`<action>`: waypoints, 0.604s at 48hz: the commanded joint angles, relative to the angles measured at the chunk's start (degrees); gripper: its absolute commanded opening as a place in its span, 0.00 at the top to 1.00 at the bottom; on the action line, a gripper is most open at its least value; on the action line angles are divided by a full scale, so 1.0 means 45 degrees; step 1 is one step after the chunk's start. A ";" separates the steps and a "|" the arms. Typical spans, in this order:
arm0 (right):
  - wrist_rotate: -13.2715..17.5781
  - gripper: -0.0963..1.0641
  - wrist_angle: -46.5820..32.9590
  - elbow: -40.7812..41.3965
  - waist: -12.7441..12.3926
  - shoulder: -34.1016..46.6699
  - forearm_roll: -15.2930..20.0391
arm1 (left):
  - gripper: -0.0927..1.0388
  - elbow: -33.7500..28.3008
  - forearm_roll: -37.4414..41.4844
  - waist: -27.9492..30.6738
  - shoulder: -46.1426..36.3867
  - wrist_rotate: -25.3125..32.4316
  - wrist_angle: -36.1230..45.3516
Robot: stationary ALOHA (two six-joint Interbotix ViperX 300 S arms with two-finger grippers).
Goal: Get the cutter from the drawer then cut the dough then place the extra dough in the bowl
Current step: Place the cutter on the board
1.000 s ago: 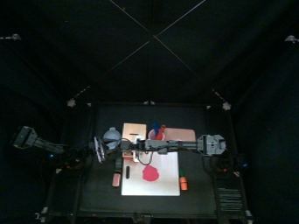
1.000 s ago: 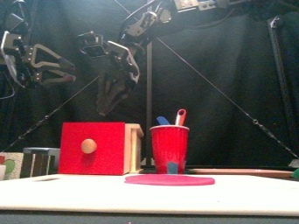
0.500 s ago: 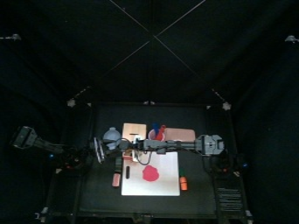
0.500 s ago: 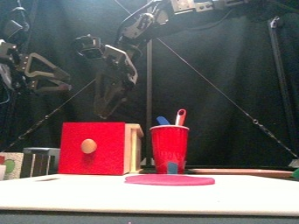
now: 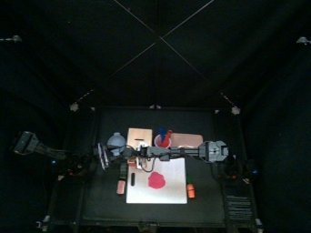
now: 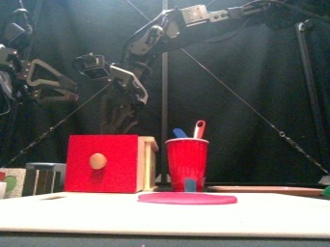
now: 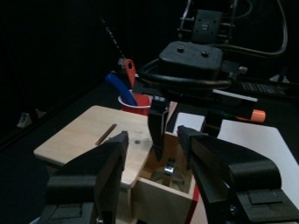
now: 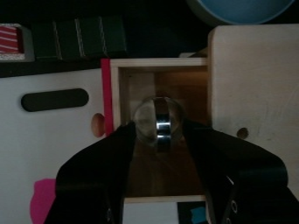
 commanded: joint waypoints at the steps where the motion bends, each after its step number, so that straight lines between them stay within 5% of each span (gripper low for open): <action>1: 0.0000 0.21 -0.0020 -0.0352 -0.0078 -0.0293 0.0000 | 0.17 -0.0156 0.0059 0.0020 0.0000 -0.0020 -0.0039; 29: 0.0000 0.23 0.0254 -0.0332 -0.0078 0.0098 -0.0195 | 0.17 -0.0039 0.0020 0.0020 0.0000 -0.0020 0.0254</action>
